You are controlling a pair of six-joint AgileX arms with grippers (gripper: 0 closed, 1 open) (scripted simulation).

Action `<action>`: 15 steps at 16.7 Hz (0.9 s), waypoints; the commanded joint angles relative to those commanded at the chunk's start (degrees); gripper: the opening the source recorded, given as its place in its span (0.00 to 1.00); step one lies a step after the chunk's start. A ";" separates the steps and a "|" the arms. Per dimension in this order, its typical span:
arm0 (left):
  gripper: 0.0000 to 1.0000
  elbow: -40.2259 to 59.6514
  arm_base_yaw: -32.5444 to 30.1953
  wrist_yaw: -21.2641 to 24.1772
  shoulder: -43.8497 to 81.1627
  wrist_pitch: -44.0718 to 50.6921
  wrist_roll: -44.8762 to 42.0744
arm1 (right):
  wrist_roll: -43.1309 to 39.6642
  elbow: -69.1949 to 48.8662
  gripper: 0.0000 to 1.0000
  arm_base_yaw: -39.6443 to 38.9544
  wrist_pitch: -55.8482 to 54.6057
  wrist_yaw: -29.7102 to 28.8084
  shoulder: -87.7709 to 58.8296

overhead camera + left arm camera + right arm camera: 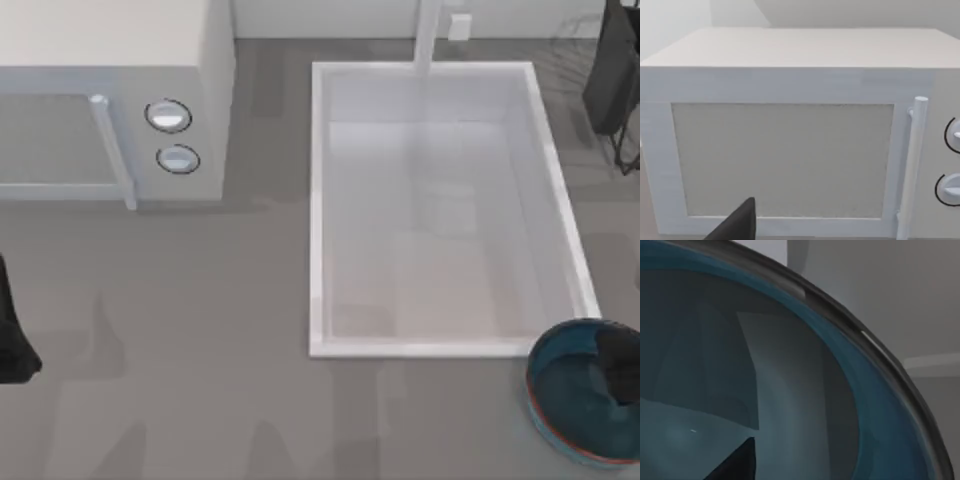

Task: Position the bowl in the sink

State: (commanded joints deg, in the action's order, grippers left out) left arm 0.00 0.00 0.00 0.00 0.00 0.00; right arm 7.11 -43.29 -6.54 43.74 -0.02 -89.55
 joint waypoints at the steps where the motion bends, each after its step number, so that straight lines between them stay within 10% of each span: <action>1: 1.00 0.00 0.00 0.00 0.00 0.00 0.00 | 0.00 0.00 1.00 0.00 0.00 0.00 0.00; 15: 1.00 0.00 0.00 0.00 0.00 0.00 0.00 | 0.00 0.00 0.02 0.00 0.00 0.00 0.00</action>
State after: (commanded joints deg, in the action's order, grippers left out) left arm 0.00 0.00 0.00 0.00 0.00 0.00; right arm 7.11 -43.29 -6.54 43.74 -0.02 -89.55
